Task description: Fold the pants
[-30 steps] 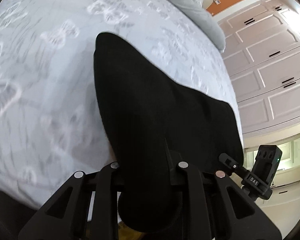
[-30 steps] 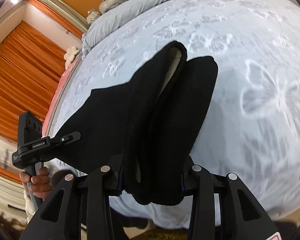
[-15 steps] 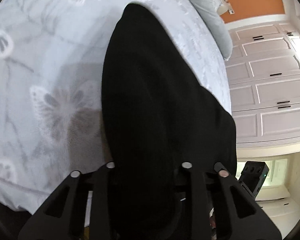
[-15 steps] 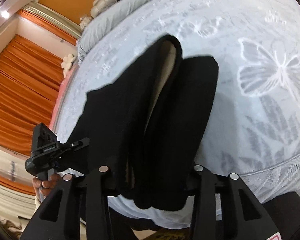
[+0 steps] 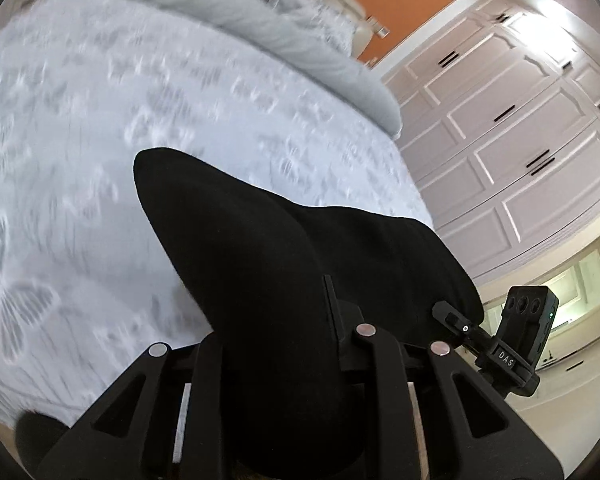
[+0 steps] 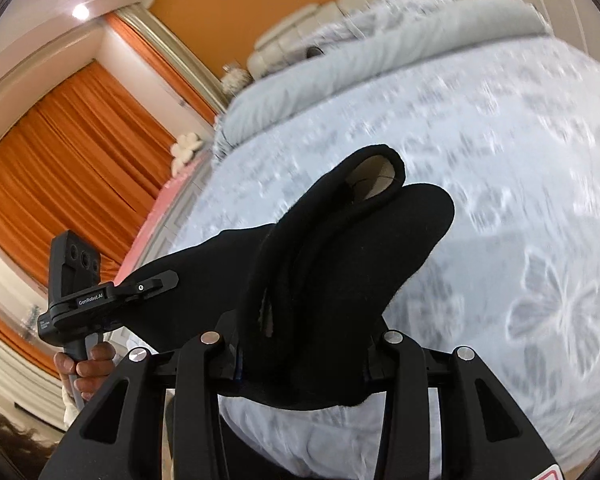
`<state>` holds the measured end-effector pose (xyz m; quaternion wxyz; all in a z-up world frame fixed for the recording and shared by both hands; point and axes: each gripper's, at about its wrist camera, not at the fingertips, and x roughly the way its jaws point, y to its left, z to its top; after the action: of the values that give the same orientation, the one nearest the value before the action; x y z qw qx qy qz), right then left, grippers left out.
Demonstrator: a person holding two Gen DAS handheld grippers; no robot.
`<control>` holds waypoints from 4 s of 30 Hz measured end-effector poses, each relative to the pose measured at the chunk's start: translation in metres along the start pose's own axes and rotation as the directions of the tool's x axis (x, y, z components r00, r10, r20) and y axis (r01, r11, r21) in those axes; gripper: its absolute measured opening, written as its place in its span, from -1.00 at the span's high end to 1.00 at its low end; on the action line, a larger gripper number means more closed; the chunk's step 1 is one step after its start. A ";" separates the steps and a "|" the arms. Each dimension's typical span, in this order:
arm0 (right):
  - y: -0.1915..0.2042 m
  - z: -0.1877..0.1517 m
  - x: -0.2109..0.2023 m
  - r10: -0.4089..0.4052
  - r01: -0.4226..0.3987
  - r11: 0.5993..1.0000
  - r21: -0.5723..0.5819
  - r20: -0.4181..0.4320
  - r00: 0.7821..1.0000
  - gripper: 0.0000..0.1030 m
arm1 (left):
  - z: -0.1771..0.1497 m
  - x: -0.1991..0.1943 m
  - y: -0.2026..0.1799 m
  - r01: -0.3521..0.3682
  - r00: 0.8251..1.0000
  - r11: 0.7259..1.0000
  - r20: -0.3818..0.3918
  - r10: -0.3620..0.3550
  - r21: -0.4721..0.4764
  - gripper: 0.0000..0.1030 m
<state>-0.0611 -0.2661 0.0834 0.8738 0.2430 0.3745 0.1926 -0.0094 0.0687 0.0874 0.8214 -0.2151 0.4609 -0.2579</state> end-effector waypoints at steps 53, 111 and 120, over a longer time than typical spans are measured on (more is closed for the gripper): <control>-0.063 0.102 0.128 -0.412 0.436 0.896 -0.088 0.205 0.888 -0.69 | 0.101 0.157 0.001 -0.745 0.668 0.590 0.341 0.662 0.313 -0.91; -0.066 0.047 0.191 -0.509 0.521 0.842 -0.137 0.114 0.853 -0.69 | 0.057 0.195 0.038 -0.648 0.762 0.715 0.256 0.595 0.262 -0.91; -0.067 0.046 0.191 -0.513 0.524 0.840 -0.138 0.111 0.851 -0.69 | 0.056 0.197 0.038 -0.645 0.764 0.716 0.250 0.595 0.266 -0.91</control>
<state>0.1072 -0.2342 -0.0343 0.9228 0.0669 0.3784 -0.0295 0.1348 -0.0178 -0.0356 0.9156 0.0775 0.3937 -0.0255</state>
